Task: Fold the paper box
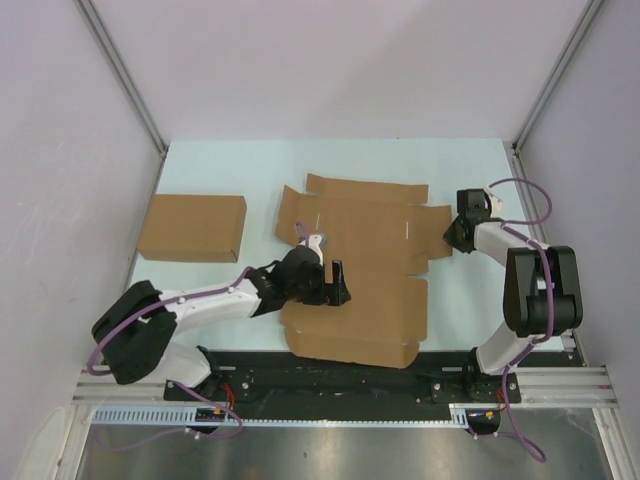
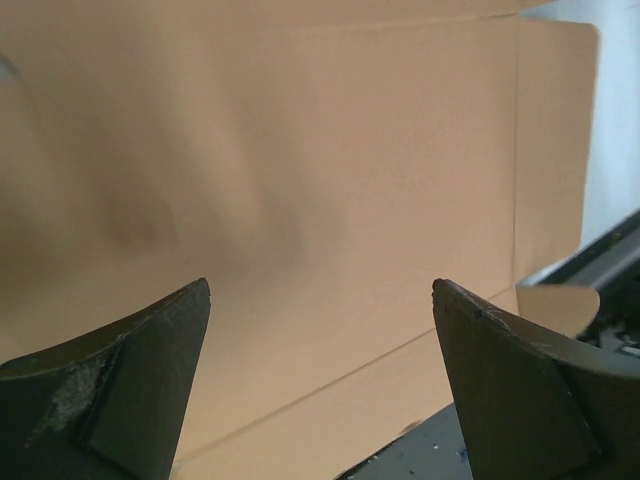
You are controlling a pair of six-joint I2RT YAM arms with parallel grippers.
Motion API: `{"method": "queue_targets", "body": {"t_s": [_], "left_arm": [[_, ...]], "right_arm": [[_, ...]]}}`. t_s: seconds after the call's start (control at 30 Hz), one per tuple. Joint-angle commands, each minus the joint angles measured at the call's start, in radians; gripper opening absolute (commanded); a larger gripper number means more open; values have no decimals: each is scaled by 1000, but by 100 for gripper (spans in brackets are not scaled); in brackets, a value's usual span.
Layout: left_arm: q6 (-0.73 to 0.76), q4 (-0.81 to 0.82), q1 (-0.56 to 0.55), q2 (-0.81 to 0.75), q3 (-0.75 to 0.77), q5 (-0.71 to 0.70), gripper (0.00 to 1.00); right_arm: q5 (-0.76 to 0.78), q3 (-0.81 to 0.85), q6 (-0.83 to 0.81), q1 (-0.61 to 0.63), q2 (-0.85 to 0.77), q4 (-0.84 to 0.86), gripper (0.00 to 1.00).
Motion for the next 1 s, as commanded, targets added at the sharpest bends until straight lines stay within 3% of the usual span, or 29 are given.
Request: {"method": "queue_targets", "body": {"t_s": [0.0, 0.13, 0.2, 0.23, 0.27, 0.37, 0.47, 0.57, 0.67, 0.83, 0.97], "left_arm": [[26, -82, 22, 64, 95, -51, 97], [9, -124, 120, 88, 117, -37, 96], [15, -136, 151, 72, 121, -51, 96], [20, -145, 154, 58, 132, -60, 96], [32, -151, 157, 33, 141, -87, 96], [58, -188, 165, 0, 195, -144, 97], [76, -222, 181, 13, 262, -170, 97], [89, -224, 215, 55, 322, -187, 97], [72, -211, 253, 142, 364, -164, 97], [47, -196, 272, 263, 378, -117, 96], [14, -146, 270, 268, 301, -74, 95]], "right_arm": [[-48, -107, 99, 35, -86, 61, 18], [-39, -239, 160, 83, -180, 98, 17], [-38, -270, 168, 106, -217, 95, 20], [-26, -279, 165, 109, -253, 86, 25], [-18, -279, 153, 107, -274, 63, 39], [25, -258, 126, 91, -384, 34, 67], [114, -148, 81, 104, -457, -38, 75], [148, -60, 18, 136, -481, -34, 76], [45, -34, 2, 138, -462, 104, 75], [-212, 82, -33, 115, -218, 362, 74], [-363, 231, -56, 66, -41, 312, 74]]}}
